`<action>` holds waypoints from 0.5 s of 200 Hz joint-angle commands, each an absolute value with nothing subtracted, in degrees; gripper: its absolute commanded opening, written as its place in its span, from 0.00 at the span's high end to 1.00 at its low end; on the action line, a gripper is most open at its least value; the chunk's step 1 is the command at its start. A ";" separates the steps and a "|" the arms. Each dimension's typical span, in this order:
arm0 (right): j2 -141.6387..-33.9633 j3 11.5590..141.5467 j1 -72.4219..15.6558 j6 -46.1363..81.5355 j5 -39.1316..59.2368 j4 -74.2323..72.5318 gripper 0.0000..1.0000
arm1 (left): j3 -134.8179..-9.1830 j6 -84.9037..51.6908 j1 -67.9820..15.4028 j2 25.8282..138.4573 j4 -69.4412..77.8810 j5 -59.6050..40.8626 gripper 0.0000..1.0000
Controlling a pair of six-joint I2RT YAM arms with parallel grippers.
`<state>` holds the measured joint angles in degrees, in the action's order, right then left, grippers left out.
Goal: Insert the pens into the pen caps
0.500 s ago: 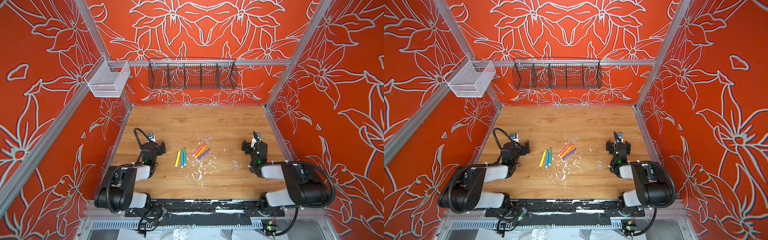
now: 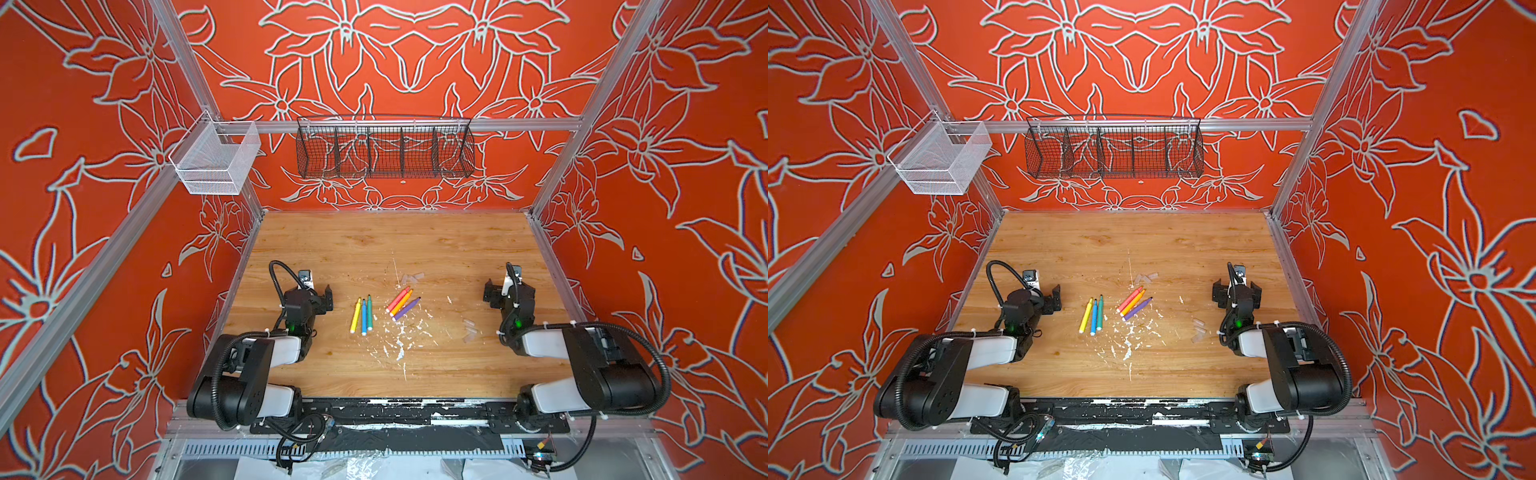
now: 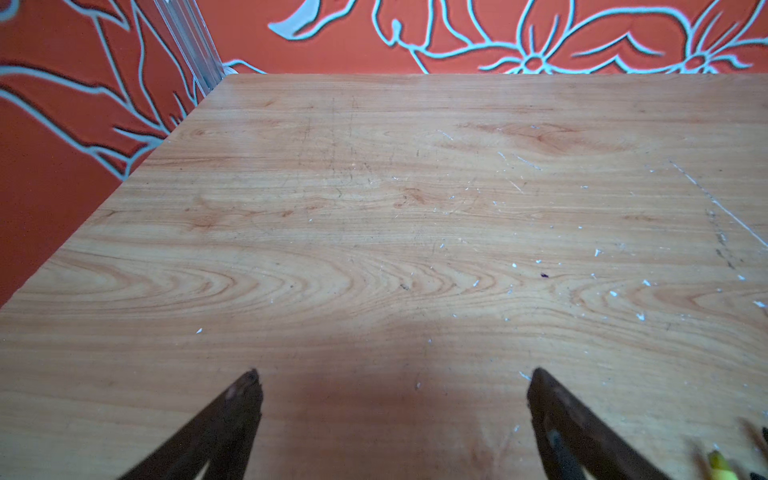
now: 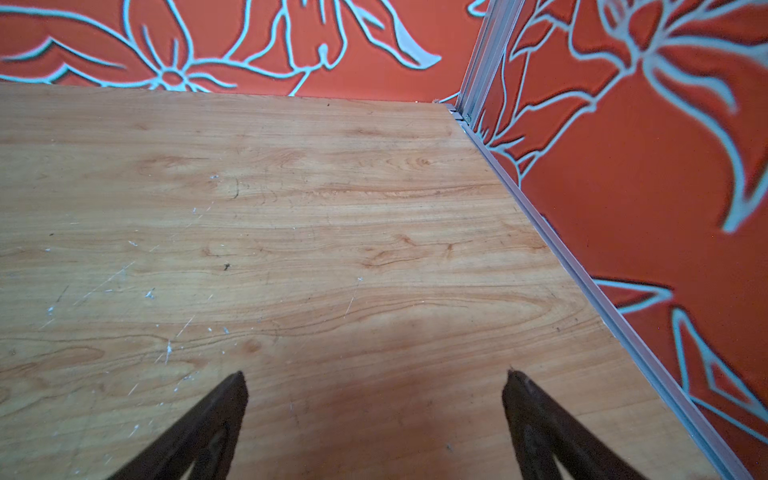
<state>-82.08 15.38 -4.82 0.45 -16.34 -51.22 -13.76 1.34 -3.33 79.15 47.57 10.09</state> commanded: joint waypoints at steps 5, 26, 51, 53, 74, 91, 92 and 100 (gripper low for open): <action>-82.09 16.70 -5.01 0.39 -15.73 -51.13 0.03 | -15.45 1.70 -3.19 79.19 47.07 9.32 0.03; -82.13 16.70 -4.99 0.44 -15.73 -51.15 0.03 | -15.73 1.58 -2.99 79.29 46.63 9.15 0.03; -81.93 16.53 -5.01 0.29 -15.36 -51.48 0.03 | -16.09 1.41 -2.72 79.36 46.03 8.96 0.03; -81.87 16.48 -4.97 0.12 -15.02 -51.70 0.03 | -16.09 1.41 -2.72 79.34 46.05 8.96 0.03; -76.87 16.87 -5.09 -0.77 -12.84 -46.59 0.03 | -15.24 1.56 -2.77 78.99 47.29 9.15 0.03; -70.37 15.38 -5.10 0.34 -14.25 -42.83 0.03 | -13.51 2.32 -3.31 77.11 48.99 8.79 0.03; -70.03 15.20 -5.10 0.39 -14.33 -42.73 0.03 | -13.35 2.35 -3.28 76.92 49.11 8.79 0.03; -67.07 14.01 -5.08 1.55 -14.93 -41.57 0.03 | -11.99 2.82 -3.74 75.11 50.28 8.87 0.03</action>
